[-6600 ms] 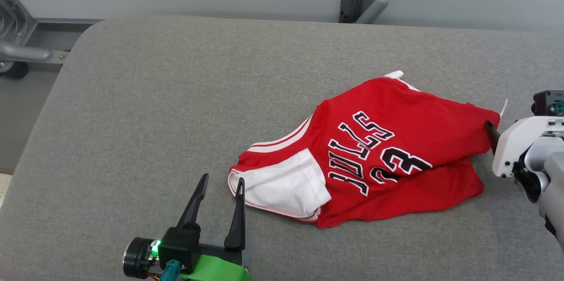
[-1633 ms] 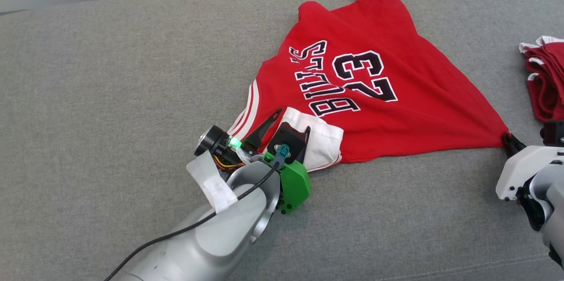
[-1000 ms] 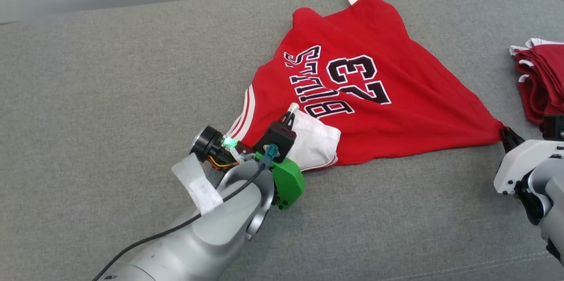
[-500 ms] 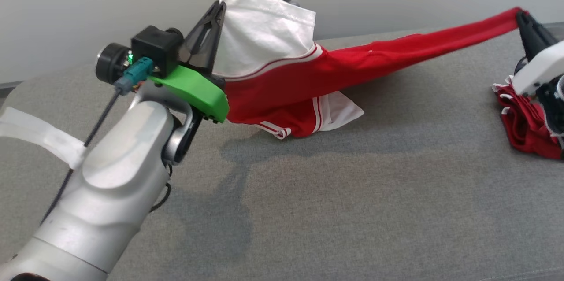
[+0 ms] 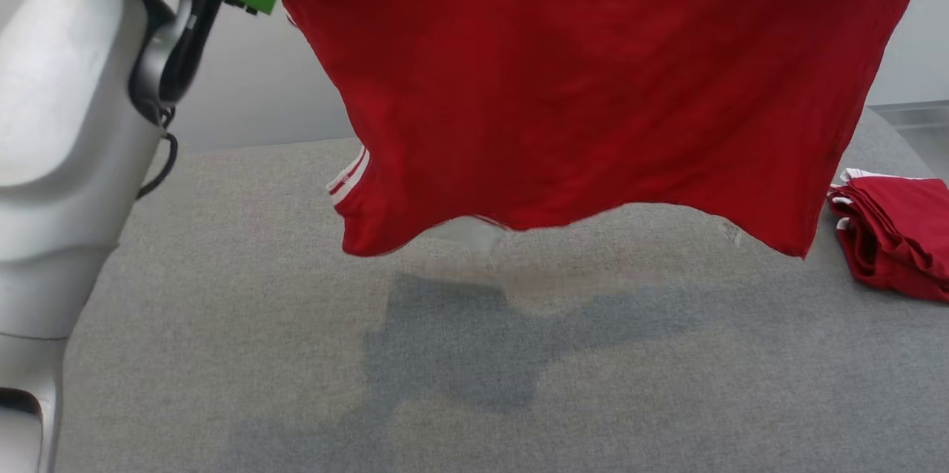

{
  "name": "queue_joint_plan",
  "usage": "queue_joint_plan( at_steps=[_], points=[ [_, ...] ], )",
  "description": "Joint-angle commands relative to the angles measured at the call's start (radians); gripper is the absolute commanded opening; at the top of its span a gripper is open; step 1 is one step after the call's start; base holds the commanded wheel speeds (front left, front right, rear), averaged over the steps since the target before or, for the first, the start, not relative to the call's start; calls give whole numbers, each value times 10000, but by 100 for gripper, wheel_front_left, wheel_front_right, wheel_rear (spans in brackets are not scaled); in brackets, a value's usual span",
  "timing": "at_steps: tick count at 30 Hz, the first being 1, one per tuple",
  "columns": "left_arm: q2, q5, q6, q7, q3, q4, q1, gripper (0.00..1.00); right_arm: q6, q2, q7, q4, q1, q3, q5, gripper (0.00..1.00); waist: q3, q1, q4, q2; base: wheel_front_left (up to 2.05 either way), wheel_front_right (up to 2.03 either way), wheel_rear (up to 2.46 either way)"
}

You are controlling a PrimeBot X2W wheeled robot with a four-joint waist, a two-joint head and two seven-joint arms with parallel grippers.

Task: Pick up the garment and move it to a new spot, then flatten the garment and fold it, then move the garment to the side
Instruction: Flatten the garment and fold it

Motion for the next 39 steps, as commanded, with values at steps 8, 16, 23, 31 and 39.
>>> queue_joint_plan(
  at_steps=[8,16,23,31,39],
  points=[
    [403,-149,-22,326,319,-95,-796,0,-12,-318,758,-530,132,-507,162,0,57,1,-39,0,0,0,0],
    [8,-410,-301,825,10,142,-1048,0,-10,258,1641,-303,-237,-658,-299,0,943,1,-117,0,0,0,0],
    [-571,95,-676,1210,-614,1215,-3171,0,-7,1175,1555,840,-2375,-965,-1483,0,3803,1,-112,0,0,0,0],
    [-594,2746,-196,-230,-1441,3545,-6712,0,-7,2481,-1944,2508,-5404,-1175,-3960,0,6738,1,-807,0,0,0,0],
    [125,4758,1306,-290,-507,1030,-8078,0,-7,3054,-3716,2370,-6572,-1664,-5058,0,8447,1,-1388,0,0,0,0]
  ],
)
